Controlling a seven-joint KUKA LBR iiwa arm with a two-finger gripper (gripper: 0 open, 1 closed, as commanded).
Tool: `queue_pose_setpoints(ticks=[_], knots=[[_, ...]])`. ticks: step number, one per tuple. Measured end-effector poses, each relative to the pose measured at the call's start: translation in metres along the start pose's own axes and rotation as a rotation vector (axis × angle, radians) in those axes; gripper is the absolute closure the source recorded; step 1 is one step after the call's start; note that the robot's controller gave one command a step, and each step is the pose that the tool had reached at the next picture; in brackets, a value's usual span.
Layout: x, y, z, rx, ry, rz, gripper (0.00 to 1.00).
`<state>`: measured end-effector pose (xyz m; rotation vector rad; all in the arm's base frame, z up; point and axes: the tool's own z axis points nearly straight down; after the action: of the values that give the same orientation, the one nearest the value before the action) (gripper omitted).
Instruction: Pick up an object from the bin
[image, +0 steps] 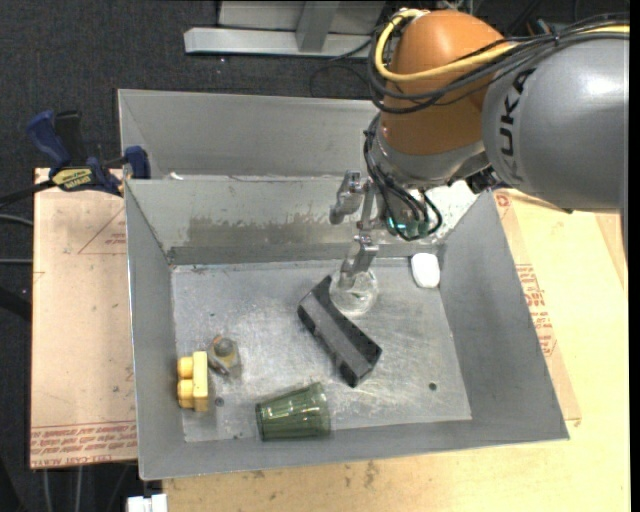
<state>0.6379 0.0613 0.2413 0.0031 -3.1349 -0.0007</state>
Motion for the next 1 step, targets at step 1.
queue_pose_setpoints(ticks=[1], knots=[[-0.0015, -0.0003, -0.0048, -0.001, -0.008, 0.001, 0.0]])
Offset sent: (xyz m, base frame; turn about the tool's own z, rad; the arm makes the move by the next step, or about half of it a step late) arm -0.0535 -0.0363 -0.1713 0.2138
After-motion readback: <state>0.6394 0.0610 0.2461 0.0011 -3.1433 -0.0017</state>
